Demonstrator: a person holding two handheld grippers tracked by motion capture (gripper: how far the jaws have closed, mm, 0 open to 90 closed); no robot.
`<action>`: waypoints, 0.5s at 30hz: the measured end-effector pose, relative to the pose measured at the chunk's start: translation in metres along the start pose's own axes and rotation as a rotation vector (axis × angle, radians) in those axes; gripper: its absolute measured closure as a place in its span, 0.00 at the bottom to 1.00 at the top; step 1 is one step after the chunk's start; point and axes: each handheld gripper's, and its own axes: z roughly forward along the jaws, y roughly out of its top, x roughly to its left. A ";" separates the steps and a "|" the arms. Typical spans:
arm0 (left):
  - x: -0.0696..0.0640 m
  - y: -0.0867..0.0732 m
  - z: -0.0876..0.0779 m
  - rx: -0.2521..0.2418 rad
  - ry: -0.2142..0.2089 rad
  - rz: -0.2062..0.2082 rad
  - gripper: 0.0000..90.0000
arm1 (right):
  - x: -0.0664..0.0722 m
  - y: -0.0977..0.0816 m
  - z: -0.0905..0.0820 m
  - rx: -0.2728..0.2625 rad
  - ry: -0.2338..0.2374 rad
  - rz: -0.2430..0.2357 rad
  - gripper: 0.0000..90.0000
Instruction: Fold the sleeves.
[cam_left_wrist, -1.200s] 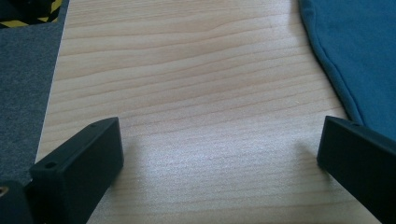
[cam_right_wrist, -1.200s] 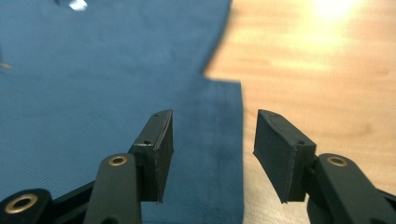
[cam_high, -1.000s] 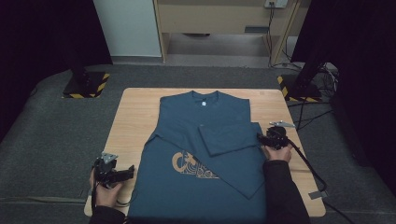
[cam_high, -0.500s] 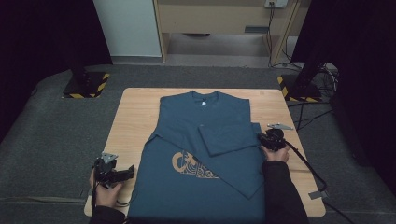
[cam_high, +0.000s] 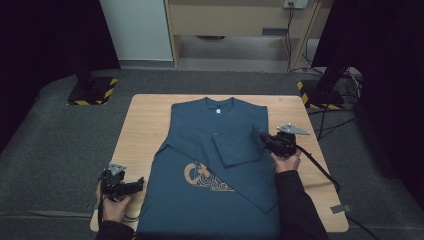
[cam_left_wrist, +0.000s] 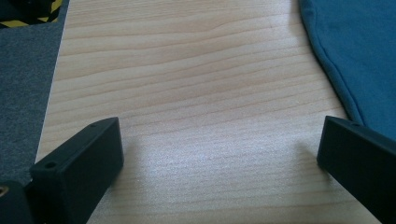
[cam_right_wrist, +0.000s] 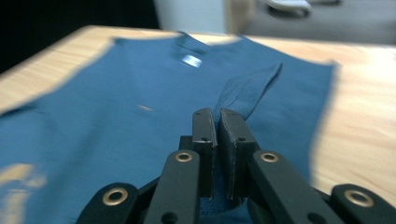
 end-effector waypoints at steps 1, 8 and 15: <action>0.000 0.000 0.000 0.000 0.000 0.000 0.00 | 0.008 0.004 -0.001 -0.009 0.023 -0.007 0.95; 0.000 0.000 0.000 0.000 0.000 -0.001 0.00 | 0.075 0.021 -0.001 -0.039 0.188 -0.081 0.95; 0.000 0.000 0.000 0.000 0.000 0.000 0.00 | 0.143 0.024 0.004 -0.022 0.328 -0.166 0.94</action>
